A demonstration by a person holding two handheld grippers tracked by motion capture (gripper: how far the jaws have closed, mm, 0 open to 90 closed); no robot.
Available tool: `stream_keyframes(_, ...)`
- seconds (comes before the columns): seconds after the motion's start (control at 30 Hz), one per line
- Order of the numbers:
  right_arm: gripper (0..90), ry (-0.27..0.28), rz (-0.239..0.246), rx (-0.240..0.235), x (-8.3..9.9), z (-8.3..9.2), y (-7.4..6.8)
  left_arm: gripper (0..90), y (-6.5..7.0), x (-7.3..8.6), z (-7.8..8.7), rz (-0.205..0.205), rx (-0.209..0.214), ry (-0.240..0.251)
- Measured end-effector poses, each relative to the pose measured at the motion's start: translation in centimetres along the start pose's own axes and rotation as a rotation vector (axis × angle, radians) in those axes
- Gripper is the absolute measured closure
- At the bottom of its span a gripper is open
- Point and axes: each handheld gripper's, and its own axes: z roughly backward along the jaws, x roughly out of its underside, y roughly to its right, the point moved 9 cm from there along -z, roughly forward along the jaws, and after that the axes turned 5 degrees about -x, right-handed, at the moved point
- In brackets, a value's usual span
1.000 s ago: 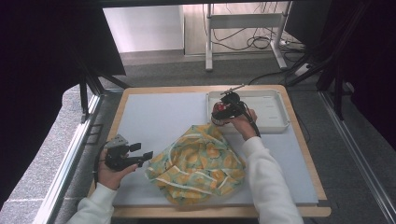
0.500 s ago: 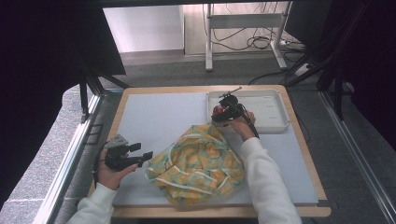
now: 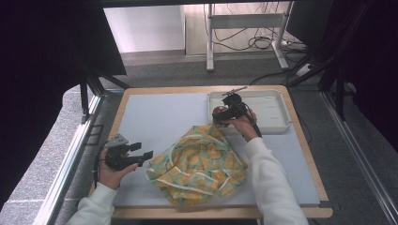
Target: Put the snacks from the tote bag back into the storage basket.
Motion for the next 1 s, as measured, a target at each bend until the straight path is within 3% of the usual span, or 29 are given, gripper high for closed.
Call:
stream_keyframes(0.33, 16.1, 0.089, 0.021, -0.042, 0.3, 3.5, -0.9, 30.8, 0.3, 0.1, -0.3, -0.003, 0.0, -0.008)
stream_keyframes(0.5, 17.2, 0.115, 0.042, -0.066, 1.3, 5.1, -1.9, 30.8, 0.1, 0.1, -0.2, -0.002, -0.005, -0.008)
stream_keyframes(0.73, 18.9, 0.134, 0.069, -0.091, 3.8, 7.4, -3.1, 30.8, 0.3, 0.1, -0.4, -0.005, -0.004, -0.01)
stream_keyframes(1.0, 19.6, 0.14, 0.081, -0.103, 8.0, 9.6, -3.6, 30.8, 0.2, 0.1, -0.4, -0.001, -0.006, -0.008)
